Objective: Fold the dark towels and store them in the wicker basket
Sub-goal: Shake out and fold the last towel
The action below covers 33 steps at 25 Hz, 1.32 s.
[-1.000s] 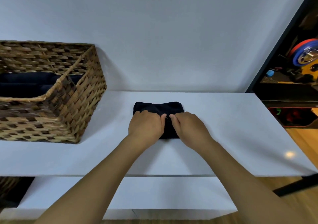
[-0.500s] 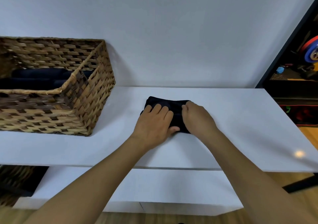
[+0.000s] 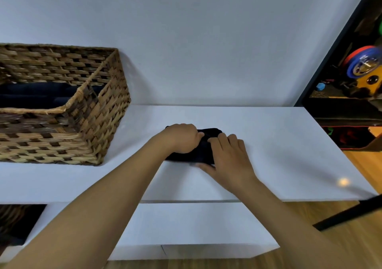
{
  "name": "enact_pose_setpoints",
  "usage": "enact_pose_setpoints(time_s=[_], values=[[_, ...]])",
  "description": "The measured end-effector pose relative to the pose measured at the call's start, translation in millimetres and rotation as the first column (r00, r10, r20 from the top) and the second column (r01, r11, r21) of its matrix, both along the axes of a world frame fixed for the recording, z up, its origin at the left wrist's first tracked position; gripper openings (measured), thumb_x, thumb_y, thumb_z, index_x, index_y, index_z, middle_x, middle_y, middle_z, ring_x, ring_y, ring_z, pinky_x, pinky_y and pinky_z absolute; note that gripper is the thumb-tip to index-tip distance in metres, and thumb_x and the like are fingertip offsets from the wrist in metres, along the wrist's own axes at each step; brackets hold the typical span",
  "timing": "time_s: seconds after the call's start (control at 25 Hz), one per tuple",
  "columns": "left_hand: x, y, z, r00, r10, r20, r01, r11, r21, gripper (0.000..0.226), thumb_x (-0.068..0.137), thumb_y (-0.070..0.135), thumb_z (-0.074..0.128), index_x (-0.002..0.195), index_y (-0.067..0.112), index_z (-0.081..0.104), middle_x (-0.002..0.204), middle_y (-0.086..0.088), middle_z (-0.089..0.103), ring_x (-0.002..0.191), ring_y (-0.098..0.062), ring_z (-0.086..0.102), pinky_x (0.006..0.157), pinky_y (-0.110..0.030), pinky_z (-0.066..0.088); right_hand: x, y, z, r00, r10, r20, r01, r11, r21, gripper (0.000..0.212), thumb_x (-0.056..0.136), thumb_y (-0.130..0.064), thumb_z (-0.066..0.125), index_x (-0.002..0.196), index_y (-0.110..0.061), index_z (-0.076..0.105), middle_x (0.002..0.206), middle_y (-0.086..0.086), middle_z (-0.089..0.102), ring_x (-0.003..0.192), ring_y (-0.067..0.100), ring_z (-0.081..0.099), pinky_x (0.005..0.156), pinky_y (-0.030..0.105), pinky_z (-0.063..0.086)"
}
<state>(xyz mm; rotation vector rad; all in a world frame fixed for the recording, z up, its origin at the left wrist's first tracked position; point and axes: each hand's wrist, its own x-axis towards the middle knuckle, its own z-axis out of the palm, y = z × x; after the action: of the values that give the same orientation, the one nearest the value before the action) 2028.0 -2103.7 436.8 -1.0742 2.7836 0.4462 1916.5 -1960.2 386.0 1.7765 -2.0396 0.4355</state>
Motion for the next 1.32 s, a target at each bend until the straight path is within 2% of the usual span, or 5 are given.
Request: enact_pose_setpoints(time_s=[0.32, 0.56, 0.8, 0.96, 1.32], values=[[40, 40, -34, 0.912, -0.179, -0.37, -0.066, 0.826, -0.56, 0.039, 0.102, 0.035, 0.031, 0.094, 0.014, 0.063, 0.089, 0.0, 0.06, 0.083, -0.025, 0.052, 0.071, -0.035, 0.036, -16, -14, 31, 0.947, 0.089, 0.308, -0.16, 0.964, 0.213, 0.053, 0.084, -0.07, 0.059, 0.095, -0.018, 0.058, 0.092, -0.003, 0.06, 0.081, 0.02, 0.054, 0.065, 0.032, 0.036], [52, 37, -24, 0.913, -0.218, -0.345, -0.003, 0.842, -0.54, 0.043, 0.104, 0.035, 0.027, 0.087, 0.017, 0.062, 0.08, 0.001, 0.06, 0.074, -0.024, 0.053, 0.063, -0.034, 0.035, -23, -25, 57, 0.756, -0.115, 0.644, -0.29, 0.824, 0.487, 0.06, 0.082, -0.074, 0.059, 0.074, -0.015, 0.05, 0.066, -0.005, 0.052, 0.059, 0.016, 0.046, 0.059, 0.033, 0.035], [21, 18, 0, 0.993, -0.001, -0.115, -0.031, 0.961, -0.275, 0.052, 0.108, 0.043, 0.019, 0.071, 0.018, 0.046, 0.07, 0.001, 0.054, 0.072, -0.025, 0.054, 0.063, -0.035, 0.035, 2, 0, 17, 1.0, -0.005, -0.023, 0.007, 0.997, 0.083, 0.05, 0.1, -0.05, 0.031, 0.093, -0.01, 0.059, 0.089, 0.008, 0.055, 0.076, 0.03, 0.048, 0.065, 0.037, 0.035], [7, 4, 6, 0.997, 0.068, -0.018, -0.068, 0.998, 0.0, 0.053, 0.108, 0.047, 0.021, 0.072, 0.015, 0.045, 0.076, -0.002, 0.053, 0.076, -0.024, 0.054, 0.071, -0.037, 0.039, 8, -8, 18, 0.99, -0.081, 0.119, 0.08, 0.997, 0.012, 0.049, 0.102, -0.039, 0.027, 0.078, -0.011, 0.059, 0.072, 0.005, 0.055, 0.068, 0.03, 0.051, 0.06, 0.033, 0.028], [44, 45, -22, 0.969, -0.15, -0.196, 0.046, 0.889, -0.455, 0.066, 0.092, 0.067, 0.04, 0.132, 0.017, 0.056, 0.111, 0.0, 0.061, 0.092, -0.022, 0.057, 0.07, -0.036, 0.046, -32, -58, 49, 0.754, -0.228, 0.616, -0.08, 0.899, 0.43, 0.051, 0.103, -0.04, 0.038, 0.06, -0.012, 0.037, 0.06, 0.003, 0.044, 0.058, 0.025, 0.043, 0.054, 0.033, 0.033]])
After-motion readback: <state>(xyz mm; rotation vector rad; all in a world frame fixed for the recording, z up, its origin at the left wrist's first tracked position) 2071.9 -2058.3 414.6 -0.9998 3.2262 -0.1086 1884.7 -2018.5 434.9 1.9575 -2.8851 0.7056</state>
